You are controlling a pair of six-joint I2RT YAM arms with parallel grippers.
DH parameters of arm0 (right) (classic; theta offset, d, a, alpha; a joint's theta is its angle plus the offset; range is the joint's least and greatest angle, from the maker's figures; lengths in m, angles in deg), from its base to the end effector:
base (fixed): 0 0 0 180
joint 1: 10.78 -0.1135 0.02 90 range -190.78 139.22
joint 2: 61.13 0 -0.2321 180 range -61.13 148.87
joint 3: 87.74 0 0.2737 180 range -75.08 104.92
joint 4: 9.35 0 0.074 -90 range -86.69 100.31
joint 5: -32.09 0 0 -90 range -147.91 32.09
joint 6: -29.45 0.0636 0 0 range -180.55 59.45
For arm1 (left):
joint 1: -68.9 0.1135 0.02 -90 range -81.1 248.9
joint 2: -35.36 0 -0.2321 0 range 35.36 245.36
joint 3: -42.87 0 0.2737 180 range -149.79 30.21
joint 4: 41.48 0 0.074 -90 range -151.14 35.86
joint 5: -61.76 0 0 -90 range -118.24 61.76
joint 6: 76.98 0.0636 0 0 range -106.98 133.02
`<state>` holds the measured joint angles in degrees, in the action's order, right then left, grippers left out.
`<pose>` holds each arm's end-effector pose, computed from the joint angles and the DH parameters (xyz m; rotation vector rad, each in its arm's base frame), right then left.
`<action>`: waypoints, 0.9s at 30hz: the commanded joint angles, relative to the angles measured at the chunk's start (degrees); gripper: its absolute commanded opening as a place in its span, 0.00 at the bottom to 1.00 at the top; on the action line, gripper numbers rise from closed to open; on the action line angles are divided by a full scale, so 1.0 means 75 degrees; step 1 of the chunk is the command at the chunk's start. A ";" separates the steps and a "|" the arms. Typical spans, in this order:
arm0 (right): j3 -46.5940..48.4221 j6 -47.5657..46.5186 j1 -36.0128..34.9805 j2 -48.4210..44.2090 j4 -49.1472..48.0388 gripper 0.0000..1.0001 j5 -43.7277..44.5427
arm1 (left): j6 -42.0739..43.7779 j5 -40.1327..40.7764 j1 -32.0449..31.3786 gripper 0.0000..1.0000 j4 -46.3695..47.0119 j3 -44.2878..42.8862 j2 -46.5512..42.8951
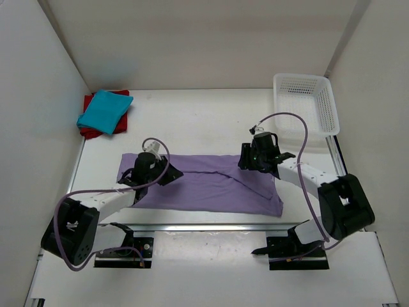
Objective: Fold and stack the t-shirts
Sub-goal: Fold the other side of the tshirt into a rectangle
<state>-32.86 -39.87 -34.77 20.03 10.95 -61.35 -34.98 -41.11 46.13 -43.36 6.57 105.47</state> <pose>0.2947 0.1353 0.1218 -0.0991 2.4254 0.4347 0.2517 -0.1210 0.1001 -0.3778 2.3062 -0.9075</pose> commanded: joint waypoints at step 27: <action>-0.0730 0.1552 -0.2062 -0.1283 0.0963 0.02 0.0554 | -0.0078 -0.0605 -0.0059 0.24 0.1175 0.0891 -0.0676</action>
<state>-37.10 -33.55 -48.10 11.42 16.94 -56.45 -35.14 -43.93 46.11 -37.00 16.27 100.11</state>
